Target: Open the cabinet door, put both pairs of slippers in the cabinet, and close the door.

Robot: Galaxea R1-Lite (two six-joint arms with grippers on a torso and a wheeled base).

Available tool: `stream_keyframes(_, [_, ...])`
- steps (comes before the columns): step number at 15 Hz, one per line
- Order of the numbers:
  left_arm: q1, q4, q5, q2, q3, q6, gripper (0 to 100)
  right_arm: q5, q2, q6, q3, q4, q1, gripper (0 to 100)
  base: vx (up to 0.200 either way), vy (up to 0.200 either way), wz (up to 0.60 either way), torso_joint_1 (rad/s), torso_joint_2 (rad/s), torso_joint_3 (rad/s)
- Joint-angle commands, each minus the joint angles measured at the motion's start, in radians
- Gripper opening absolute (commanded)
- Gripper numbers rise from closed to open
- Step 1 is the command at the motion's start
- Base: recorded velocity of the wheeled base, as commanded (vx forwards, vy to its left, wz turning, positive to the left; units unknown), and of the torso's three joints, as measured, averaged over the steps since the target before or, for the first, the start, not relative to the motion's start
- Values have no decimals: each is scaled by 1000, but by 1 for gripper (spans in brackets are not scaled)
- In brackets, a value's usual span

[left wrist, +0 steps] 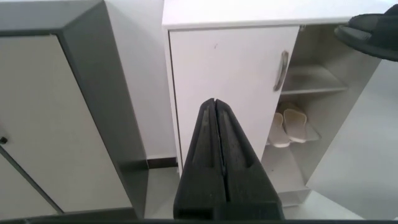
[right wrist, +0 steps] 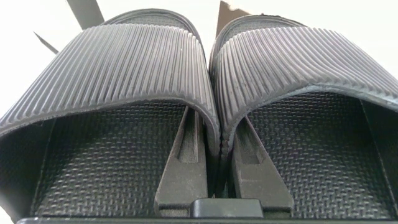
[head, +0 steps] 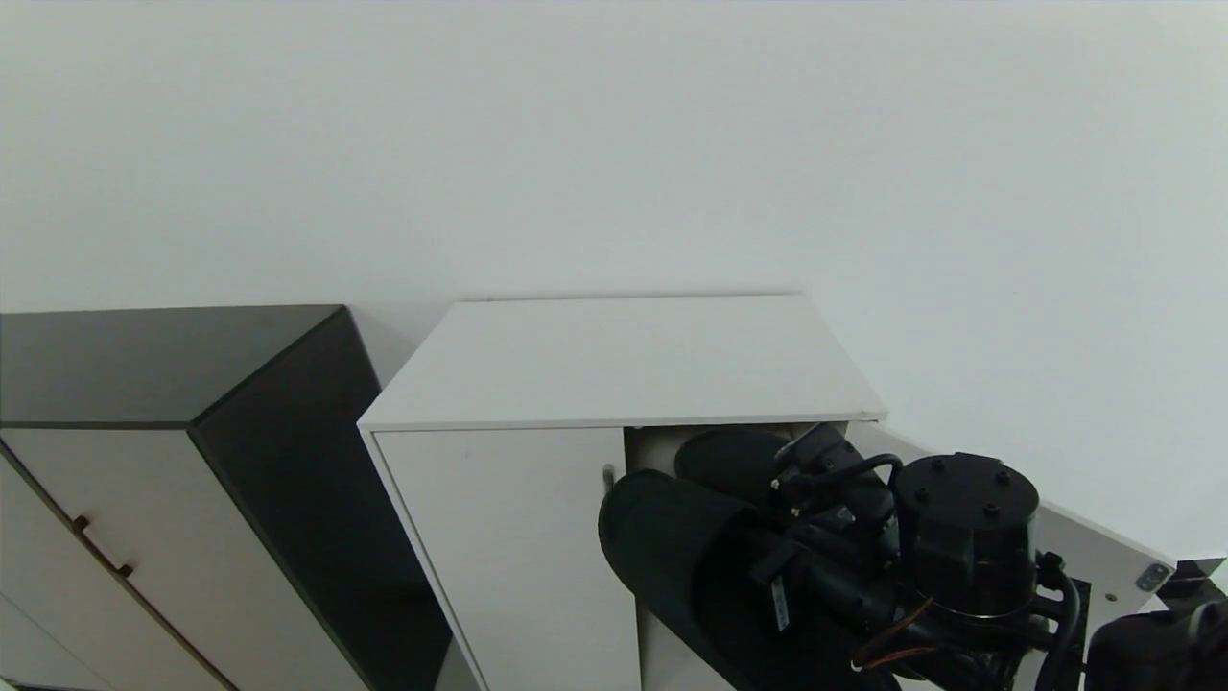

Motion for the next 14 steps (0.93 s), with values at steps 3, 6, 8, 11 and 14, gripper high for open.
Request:
stream_keyframes(3, [0,0,0,0,0,0,0,-1,6,-1,3,0,1,0,0,0,0,-229,546,318])
stream_keyframes(6, [0,0,0,0,0,0,0,1,8,0,3,0,1,0,0,0,0,-217,536,317])
stream_keyframes(8, [0,0,0,0,0,0,0,9,25,0,0,-2,1,0,0,0,0,-200,510,303])
stream_keyframes(11, [0,0,0,0,0,0,0,7,54,-1,6,-71,-2,0,0,0,0,-190,512,316])
stream_keyframes(14, [0,0,0,0,0,0,0,6,59,-3,13,-77,-2,0,0,0,0,-167,491,320])
